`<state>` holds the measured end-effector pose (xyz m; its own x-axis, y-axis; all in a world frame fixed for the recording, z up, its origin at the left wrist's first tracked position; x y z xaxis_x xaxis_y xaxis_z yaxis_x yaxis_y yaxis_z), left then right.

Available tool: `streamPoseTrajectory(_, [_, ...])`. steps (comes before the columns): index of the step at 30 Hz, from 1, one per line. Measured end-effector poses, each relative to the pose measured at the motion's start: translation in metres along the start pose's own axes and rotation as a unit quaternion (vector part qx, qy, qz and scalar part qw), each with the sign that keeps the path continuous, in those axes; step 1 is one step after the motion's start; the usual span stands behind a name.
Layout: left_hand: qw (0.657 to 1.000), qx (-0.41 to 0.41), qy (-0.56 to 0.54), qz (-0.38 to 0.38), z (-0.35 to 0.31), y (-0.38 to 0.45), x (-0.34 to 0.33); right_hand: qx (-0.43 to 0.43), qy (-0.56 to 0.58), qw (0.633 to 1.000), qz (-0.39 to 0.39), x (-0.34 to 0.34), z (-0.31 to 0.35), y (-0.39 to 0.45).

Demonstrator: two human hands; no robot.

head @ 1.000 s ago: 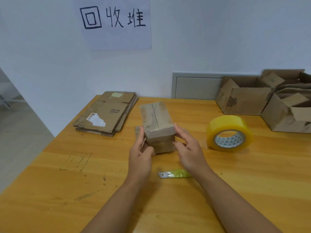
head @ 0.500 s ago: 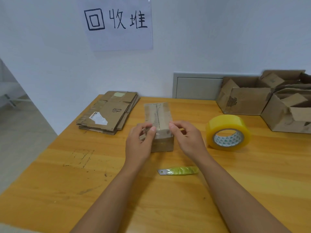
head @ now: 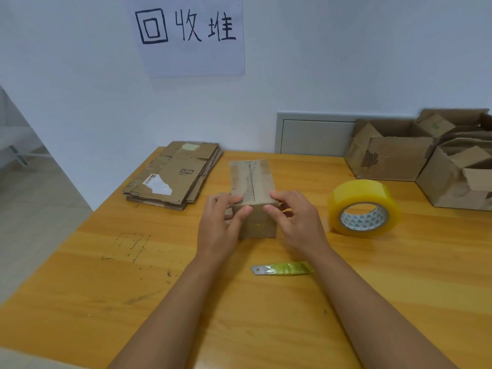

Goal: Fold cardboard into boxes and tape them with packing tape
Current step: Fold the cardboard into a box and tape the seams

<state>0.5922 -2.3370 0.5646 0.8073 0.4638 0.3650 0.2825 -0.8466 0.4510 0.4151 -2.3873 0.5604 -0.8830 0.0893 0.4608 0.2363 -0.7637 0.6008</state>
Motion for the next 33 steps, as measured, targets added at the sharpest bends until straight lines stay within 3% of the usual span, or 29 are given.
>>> streamPoseTrajectory(6, [0.999,-0.029,0.04,-0.02,0.006,0.001,-0.004,0.021,-0.006,1.0,0.014,0.001,-0.004,-0.001])
streamPoseTrajectory(19, [0.999,-0.035,-0.018,0.023,0.007,0.0,0.005,0.015,0.049,0.996,0.07,0.016,-0.012,0.001])
streamPoseTrajectory(33, [0.995,-0.004,-0.093,0.034,0.019,0.0,0.003,0.03,-0.012,0.999,-0.025,0.002,-0.005,-0.002])
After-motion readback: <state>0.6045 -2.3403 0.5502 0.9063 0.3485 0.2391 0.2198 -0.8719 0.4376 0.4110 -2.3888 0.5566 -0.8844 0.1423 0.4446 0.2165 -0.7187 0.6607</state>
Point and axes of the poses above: each hand's wrist, its own y-axis towards the middle knuckle, its own x-axis out of the back of the hand, z = x × y, the point moved 1 cm from there along y, towards the middle knuckle, and after that the axes turned 4 degrees about x, right-handed, at the moved point
